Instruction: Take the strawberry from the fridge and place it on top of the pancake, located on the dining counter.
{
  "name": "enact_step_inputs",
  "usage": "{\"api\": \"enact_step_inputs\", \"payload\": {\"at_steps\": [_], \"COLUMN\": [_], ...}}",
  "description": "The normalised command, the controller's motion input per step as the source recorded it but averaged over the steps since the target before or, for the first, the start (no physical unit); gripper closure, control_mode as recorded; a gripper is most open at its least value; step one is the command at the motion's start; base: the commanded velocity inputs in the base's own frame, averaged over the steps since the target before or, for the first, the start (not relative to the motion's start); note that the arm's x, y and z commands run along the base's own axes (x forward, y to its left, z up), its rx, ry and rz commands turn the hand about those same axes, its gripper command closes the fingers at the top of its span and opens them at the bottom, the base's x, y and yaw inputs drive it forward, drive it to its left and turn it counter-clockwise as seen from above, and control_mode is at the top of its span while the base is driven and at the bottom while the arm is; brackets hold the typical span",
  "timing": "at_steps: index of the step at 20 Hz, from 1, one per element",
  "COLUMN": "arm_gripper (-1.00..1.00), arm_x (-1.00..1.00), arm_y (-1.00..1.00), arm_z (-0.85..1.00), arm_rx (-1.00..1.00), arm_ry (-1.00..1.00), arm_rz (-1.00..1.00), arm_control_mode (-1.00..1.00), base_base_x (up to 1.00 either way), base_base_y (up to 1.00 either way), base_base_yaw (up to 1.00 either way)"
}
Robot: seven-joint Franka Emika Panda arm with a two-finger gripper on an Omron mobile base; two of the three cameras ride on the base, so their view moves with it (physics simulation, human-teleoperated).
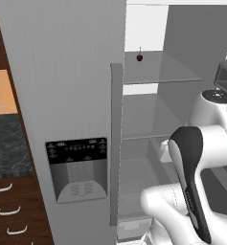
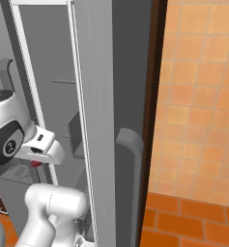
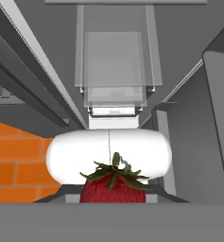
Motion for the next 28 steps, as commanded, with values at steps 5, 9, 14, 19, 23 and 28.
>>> {"api": "enact_step_inputs", "payload": {"at_steps": [5, 9, 14, 19, 23, 28], "arm_gripper": [1.00, 1.00, 1.00, 1.00, 1.00, 1.00], "arm_x": [-0.06, 0.00, 0.00, 0.00, 0.00, 0.00], "arm_y": [-0.06, 0.00, 0.00, 0.00, 0.00, 0.00], "arm_z": [-0.20, 0.00, 0.00, 0.00, 0.00, 0.00], "arm_rx": [0.00, 0.00, 0.00, 0.00, 0.00, 0.00], "arm_ry": [0.00, 0.00, 0.00, 0.00, 0.00, 0.00], "arm_rz": [-0.02, 0.00, 0.00, 0.00, 0.00, 0.00], "arm_control_mode": [-1.00, -1.00, -1.00, 1.00, 1.00, 1.00], "base_base_x": [0.00, 0.00, 0.00, -0.22, -0.19, -0.65], "base_base_y": [0.00, 0.00, 0.00, 0.42, 0.87, 0.56], "base_base_yaw": [0.00, 0.00, 0.00, 0.00, -0.07, -0.42]}}
